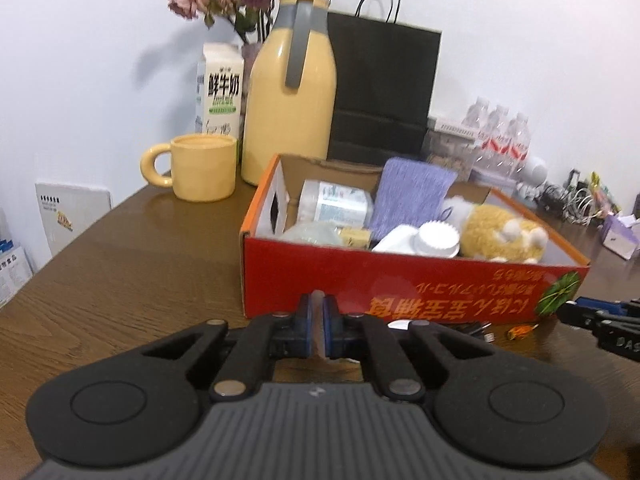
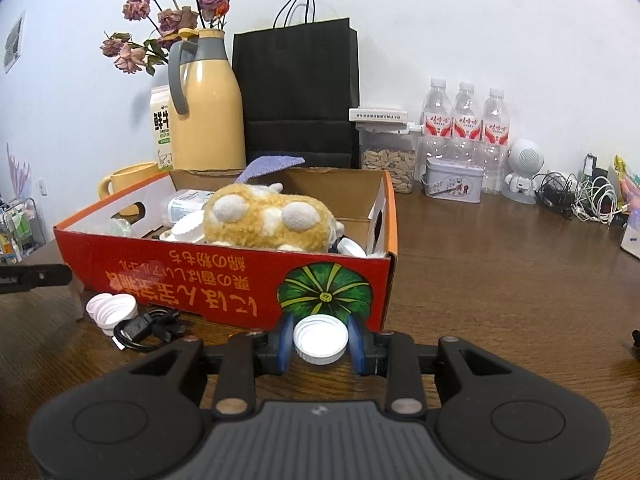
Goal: Organize objects
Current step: 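Carry the beige strap and white cap into the box and open both tools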
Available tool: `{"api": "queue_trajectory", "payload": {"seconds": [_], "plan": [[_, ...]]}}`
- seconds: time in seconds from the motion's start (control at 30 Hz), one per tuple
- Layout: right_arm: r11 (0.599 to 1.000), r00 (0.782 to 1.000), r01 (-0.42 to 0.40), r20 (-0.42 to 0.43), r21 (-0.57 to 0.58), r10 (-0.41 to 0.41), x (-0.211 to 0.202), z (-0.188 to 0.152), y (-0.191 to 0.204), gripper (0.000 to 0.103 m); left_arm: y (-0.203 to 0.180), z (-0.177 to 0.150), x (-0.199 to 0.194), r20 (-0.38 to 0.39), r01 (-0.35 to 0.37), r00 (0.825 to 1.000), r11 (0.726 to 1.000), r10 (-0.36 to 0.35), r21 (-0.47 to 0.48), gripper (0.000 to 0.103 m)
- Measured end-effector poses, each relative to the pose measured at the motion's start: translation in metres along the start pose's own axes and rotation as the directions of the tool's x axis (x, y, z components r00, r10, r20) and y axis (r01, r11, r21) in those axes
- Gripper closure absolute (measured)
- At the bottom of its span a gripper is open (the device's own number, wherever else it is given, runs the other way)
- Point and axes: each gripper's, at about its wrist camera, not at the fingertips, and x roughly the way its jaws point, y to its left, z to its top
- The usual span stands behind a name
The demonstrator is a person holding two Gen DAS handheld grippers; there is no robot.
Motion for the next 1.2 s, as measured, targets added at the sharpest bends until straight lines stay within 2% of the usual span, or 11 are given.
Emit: {"api": "queue_trajectory", "payload": {"seconds": [0.3, 0.5, 0.7, 0.93, 1.2], "plan": [[0.999, 0.993, -0.034, 0.111, -0.015, 0.035, -0.023, 0.021, 0.012, 0.075, -0.013, 0.032, -0.02, 0.12, 0.039, 0.992, 0.998, -0.044, 0.041, 0.097], [0.999, 0.982, -0.046, 0.183, -0.029, 0.05, -0.021, 0.051, 0.024, 0.075, -0.02, 0.056, -0.01, 0.165, 0.043, 0.985, 0.998, -0.05, 0.045, 0.097], [0.999, 0.971, -0.032, 0.236, -0.011, 0.034, -0.001, 0.084, 0.032, 0.075, -0.029, 0.076, 0.009, 0.194, 0.045, 0.979, 0.998, -0.054, 0.049, 0.097], [0.999, 0.975, 0.005, 0.222, 0.043, -0.014, 0.043, 0.105, 0.026, 0.075, -0.036, 0.094, 0.05, 0.174, 0.029, 0.984, 0.999, -0.031, 0.015, 0.097], [0.997, 0.987, -0.009, 0.159, 0.076, -0.003, 0.073, 0.092, 0.013, 0.075, -0.033, 0.085, 0.077, 0.119, 0.028, 0.992, 0.999, -0.03, 0.021, 0.097]]}}
